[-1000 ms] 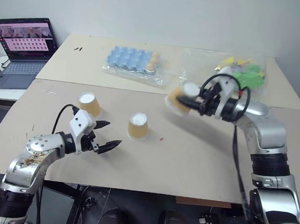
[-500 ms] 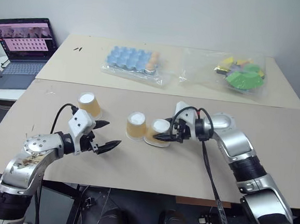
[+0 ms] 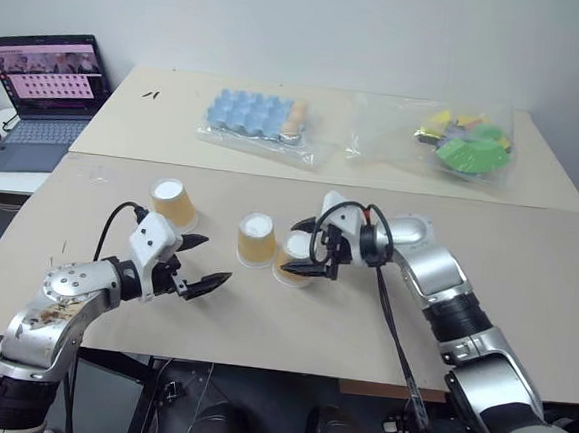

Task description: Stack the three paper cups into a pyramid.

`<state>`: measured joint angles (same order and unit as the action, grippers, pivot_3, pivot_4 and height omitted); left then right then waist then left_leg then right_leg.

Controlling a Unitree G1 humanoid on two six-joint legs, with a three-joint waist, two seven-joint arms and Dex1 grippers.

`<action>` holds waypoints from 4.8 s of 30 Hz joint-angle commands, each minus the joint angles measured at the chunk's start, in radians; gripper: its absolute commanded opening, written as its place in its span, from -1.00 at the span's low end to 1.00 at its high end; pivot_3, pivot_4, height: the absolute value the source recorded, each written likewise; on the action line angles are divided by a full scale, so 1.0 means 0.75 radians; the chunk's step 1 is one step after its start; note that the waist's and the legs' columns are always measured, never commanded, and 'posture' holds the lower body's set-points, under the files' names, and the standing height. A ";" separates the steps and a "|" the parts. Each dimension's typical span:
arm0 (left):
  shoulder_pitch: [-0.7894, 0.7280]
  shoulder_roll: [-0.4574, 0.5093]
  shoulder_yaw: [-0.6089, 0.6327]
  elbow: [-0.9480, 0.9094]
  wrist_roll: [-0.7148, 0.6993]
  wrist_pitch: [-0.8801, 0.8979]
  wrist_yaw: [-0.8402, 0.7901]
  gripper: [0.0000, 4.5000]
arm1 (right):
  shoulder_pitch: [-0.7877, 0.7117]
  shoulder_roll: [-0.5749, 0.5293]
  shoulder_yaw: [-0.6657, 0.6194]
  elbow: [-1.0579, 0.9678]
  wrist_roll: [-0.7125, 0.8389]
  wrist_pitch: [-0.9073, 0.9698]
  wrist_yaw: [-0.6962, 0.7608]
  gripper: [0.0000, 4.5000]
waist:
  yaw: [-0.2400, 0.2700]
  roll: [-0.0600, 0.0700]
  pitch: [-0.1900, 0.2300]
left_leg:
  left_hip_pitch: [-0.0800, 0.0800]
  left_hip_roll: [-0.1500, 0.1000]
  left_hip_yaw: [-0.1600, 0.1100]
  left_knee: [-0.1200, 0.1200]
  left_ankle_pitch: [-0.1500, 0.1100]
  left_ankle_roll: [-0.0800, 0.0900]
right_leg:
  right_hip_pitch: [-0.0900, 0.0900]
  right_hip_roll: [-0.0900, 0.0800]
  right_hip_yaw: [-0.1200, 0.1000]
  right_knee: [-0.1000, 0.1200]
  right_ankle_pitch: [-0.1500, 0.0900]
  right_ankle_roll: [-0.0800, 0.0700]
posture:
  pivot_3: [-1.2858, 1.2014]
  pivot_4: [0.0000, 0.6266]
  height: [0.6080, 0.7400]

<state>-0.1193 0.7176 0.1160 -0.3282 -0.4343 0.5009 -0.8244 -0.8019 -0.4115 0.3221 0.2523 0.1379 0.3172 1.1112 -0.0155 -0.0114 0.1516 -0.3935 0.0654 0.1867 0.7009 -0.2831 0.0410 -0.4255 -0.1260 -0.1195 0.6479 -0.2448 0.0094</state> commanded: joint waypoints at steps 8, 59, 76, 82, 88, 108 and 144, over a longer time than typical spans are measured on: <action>0.011 -0.010 0.049 -0.041 -0.015 -0.010 0.032 1.00 | -0.063 -0.060 -0.199 -0.374 0.233 0.223 0.026 0.99 | 0.002 0.000 0.000 | -0.001 0.000 -0.001 0.000 0.000 0.000 | 0.000 0.000 0.000 0.000 0.000 0.000 | 0.03 -0.52 0.89; -0.655 -0.158 0.050 1.048 0.245 -0.446 0.093 0.73 | 0.423 -0.411 -0.446 -1.082 0.576 0.698 -0.375 1.00 | 0.005 -0.005 0.000 | -0.005 -0.003 -0.006 0.003 0.000 0.001 | 0.001 0.001 -0.005 -0.001 0.001 -0.001 | 0.03 -0.52 0.89; -1.108 -0.293 -0.017 0.793 -0.033 -0.125 -0.137 0.25 | 0.407 -0.396 -0.412 -1.016 0.534 0.670 -0.436 1.00 | 0.022 -0.014 0.004 | -0.015 -0.003 -0.010 0.011 0.000 0.001 | 0.000 0.001 -0.013 0.001 0.001 -0.001 | 0.03 -0.52 0.89; -1.126 -0.209 -0.137 0.658 -0.140 0.060 -0.462 0.25 | 0.415 -0.382 -0.394 -1.007 0.513 0.661 -0.458 1.00 | -0.003 -0.013 0.004 | -0.013 -0.002 -0.013 0.011 -0.001 0.002 | 0.000 0.002 -0.011 0.002 0.000 0.001 | 0.03 -0.52 0.89; -1.196 -0.148 -0.331 0.872 0.019 -0.061 -0.731 0.25 | 0.443 -0.382 -0.404 -1.015 0.501 0.660 -0.481 1.00 | 0.005 -0.013 0.004 | -0.010 -0.002 -0.013 0.015 -0.001 0.002 | 0.001 0.003 -0.008 0.001 0.000 0.001 | 0.03 -0.52 0.89; -1.275 -0.347 -0.403 1.127 0.209 -0.312 -0.835 0.25 | 0.494 -0.394 -0.450 -1.058 0.524 0.676 -0.534 1.00 | 0.017 -0.013 0.004 | -0.017 -0.003 -0.017 0.017 -0.001 0.003 | -0.001 0.003 -0.009 0.001 0.000 0.001 | 0.03 -0.52 0.89; -1.275 -0.304 0.256 0.862 -0.023 0.145 0.056 0.98 | 0.498 -0.375 -0.410 -0.958 0.471 0.600 -0.540 1.00 | 0.002 -0.013 0.003 | -0.012 -0.003 -0.020 0.018 -0.002 0.003 | 0.002 0.002 -0.007 0.002 0.000 0.001 | 0.03 -0.52 0.89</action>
<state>-1.1146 0.4861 0.2842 0.3363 -0.4898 0.6306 -0.8954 -0.4250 -0.6907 0.0321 -0.4587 0.4998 0.7971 0.7138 -0.0140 -0.0210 0.1541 -0.4002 0.0625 0.1716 0.7134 -0.2843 0.0435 -0.4220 -0.1250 -0.1238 0.6495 -0.2448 0.0102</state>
